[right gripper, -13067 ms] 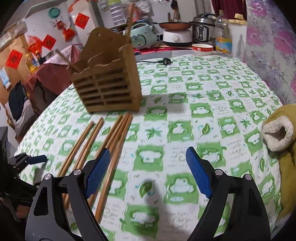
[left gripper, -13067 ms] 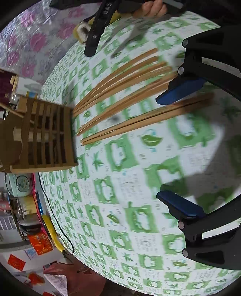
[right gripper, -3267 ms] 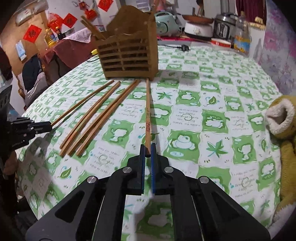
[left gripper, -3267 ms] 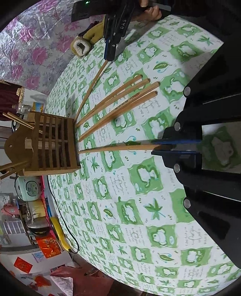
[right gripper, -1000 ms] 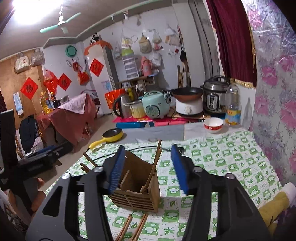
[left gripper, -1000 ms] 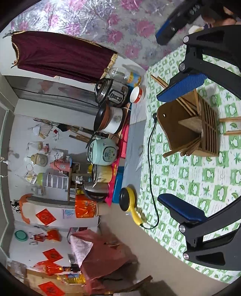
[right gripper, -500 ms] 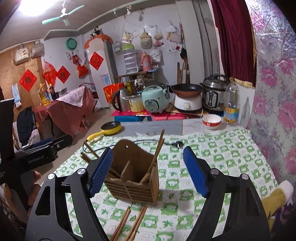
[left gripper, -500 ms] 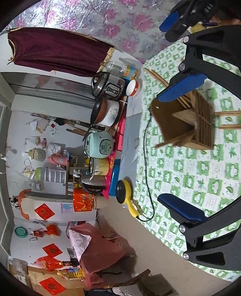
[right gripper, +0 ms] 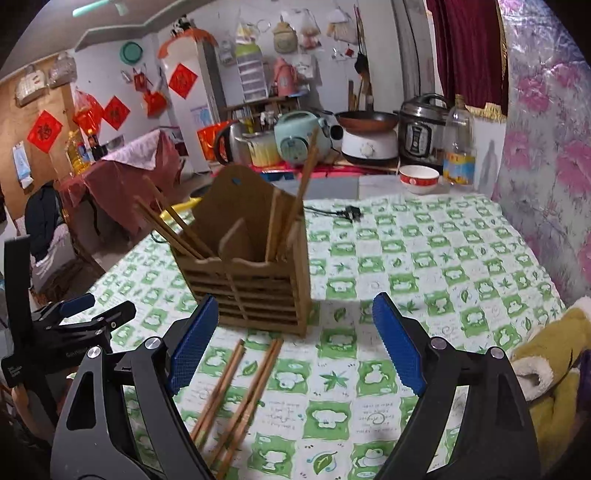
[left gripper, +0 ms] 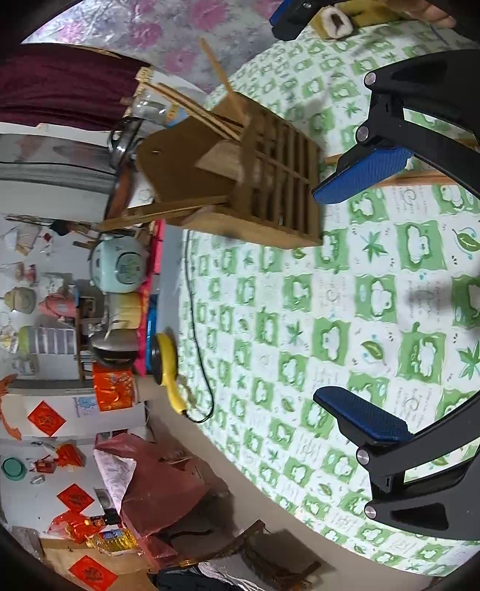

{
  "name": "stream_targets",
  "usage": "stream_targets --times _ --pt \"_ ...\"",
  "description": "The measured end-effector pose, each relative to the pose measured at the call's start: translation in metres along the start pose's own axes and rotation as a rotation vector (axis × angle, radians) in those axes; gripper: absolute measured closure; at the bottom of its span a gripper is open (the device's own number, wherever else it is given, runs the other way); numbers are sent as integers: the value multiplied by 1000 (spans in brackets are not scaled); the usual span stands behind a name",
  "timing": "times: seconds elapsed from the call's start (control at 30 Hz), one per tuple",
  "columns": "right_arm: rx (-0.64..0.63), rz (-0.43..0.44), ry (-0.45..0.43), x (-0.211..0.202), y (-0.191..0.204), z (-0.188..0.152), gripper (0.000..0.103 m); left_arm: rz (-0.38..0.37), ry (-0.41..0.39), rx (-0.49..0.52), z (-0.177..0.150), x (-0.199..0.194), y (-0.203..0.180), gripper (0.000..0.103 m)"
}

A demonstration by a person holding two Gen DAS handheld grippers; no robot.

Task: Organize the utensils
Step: 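Withdraw both open tools from the holder back toward the loose chopsticks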

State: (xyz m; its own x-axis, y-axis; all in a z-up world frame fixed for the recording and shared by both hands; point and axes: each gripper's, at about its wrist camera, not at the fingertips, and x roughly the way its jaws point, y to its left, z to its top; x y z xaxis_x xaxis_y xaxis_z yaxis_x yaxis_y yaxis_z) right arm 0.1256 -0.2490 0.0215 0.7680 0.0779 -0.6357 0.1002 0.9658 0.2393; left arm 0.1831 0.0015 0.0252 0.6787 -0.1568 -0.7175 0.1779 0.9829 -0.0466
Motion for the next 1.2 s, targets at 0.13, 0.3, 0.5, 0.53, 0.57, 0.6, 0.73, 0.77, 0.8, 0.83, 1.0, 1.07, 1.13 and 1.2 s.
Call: stream_targets --times 0.13,0.3,0.5,0.53,0.57,0.6,0.73,0.77,0.8,0.83,1.0,1.07,1.13,1.2 --pt "-15 -13 13 4 2 -10 20 13 7 19 -7 3 -7 6" --pt "-48 -9 71 13 8 -30 20 76 -13 84 -19 0 -22 6" --pt "-90 -34 92 13 12 -50 17 108 -43 138 -38 -11 -29 6" --pt "-88 -36 94 11 11 -53 16 113 -46 143 -40 -12 -29 6" --pt "-81 -36 98 10 9 -56 16 118 -48 148 -44 -14 -29 6" --pt "-76 -34 101 9 7 -59 16 120 -48 150 -47 -15 -28 6" --pt "-56 -34 121 6 0 -72 16 124 -42 157 -59 -19 -26 6" --pt "-53 -35 133 6 -2 -77 16 127 -41 158 -63 -20 -26 6" --pt "-51 -34 140 6 -3 -81 16 133 -36 162 -68 -21 -26 6" --pt "-48 -32 148 5 -4 -84 16 136 -32 166 -71 -22 -26 6" --pt "-40 -15 158 1 -6 -93 16 149 -27 151 -80 -26 -19 6" --pt "-48 -9 164 0 -4 -97 16 143 -9 142 -81 -24 -18 6" --pt "-66 -3 176 -1 0 -104 16 133 16 135 -85 -21 -15 6" --pt "-84 -2 191 -2 3 -112 16 124 43 122 -88 -18 -12 6"
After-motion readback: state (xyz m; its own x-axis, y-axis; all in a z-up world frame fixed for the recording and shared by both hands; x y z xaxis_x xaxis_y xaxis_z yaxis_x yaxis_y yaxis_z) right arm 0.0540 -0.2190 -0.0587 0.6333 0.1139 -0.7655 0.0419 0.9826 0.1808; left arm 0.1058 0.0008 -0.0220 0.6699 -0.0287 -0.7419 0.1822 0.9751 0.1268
